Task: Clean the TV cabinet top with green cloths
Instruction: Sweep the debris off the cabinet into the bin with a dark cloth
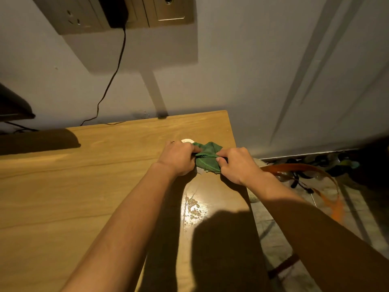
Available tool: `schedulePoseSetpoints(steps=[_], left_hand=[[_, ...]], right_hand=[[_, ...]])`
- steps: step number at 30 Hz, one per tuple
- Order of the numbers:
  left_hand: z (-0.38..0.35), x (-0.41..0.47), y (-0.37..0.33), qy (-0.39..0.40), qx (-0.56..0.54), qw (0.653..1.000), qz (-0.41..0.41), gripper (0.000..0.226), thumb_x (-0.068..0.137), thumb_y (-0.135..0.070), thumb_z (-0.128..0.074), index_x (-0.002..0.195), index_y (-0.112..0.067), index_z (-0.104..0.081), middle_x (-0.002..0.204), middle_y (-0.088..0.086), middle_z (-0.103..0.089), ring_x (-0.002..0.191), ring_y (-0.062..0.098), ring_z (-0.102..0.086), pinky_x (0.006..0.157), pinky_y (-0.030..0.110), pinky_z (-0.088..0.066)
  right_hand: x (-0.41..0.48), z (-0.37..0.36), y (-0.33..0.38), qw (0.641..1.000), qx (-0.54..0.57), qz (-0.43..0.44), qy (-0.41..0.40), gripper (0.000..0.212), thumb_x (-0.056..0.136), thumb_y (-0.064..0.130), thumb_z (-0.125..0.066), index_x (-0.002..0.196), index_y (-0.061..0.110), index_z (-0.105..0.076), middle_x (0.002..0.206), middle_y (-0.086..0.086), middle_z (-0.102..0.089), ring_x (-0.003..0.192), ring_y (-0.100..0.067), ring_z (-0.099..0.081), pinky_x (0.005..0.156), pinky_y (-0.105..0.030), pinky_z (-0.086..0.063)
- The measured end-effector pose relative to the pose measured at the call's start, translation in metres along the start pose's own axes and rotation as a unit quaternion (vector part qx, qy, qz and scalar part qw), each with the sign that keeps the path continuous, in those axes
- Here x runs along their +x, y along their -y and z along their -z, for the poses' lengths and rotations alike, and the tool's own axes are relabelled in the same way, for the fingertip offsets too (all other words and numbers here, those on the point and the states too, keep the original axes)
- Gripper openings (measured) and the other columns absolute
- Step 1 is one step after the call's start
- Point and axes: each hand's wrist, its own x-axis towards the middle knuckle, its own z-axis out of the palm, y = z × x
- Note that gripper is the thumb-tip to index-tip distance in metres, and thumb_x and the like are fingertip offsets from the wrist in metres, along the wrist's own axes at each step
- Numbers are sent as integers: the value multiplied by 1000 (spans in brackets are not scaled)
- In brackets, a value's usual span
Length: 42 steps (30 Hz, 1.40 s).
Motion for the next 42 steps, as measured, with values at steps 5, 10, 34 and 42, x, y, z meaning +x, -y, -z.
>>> schedulePoseSetpoints(steps=[5, 10, 34, 42], left_hand=[[-14, -40, 0, -2, -14, 1000, 0, 37, 96, -32, -49, 131, -41, -56, 114, 1, -70, 106, 28, -60, 94, 40, -37], [-26, -72, -1, -2, -21, 1000, -16, 38, 96, -32, -49, 133, -42, -54, 118, -1, -69, 106, 28, -60, 95, 41, -39], [-87, -259, 1, 25, -71, 997, -20, 39, 95, -33, -50, 133, -42, -55, 121, -2, -69, 105, 26, -60, 98, 40, -39], [-106, -326, 2, 31, -105, 994, -2, 39, 92, -31, -52, 129, -43, -58, 123, -5, -68, 109, 23, -62, 100, 38, -41]], right_hand=[[-32, -14, 7, 1000, -14, -1, 5, 31, 100, 28, -47, 120, 20, -70, 115, -8, -69, 109, -31, -58, 94, -34, -45], [-58, -25, 13, 999, -33, 0, -3, 30, 100, 26, -48, 120, 20, -70, 116, -7, -70, 108, -30, -58, 96, -36, -45], [-229, -127, 57, 1000, 3, -19, -24, 27, 97, 26, -52, 116, 23, -71, 107, -1, -71, 98, -21, -62, 89, -28, -47], [-284, -151, 82, 1000, 1, -8, -4, 30, 95, 26, -51, 118, 19, -69, 111, -3, -69, 107, -24, -58, 97, -34, -47]])
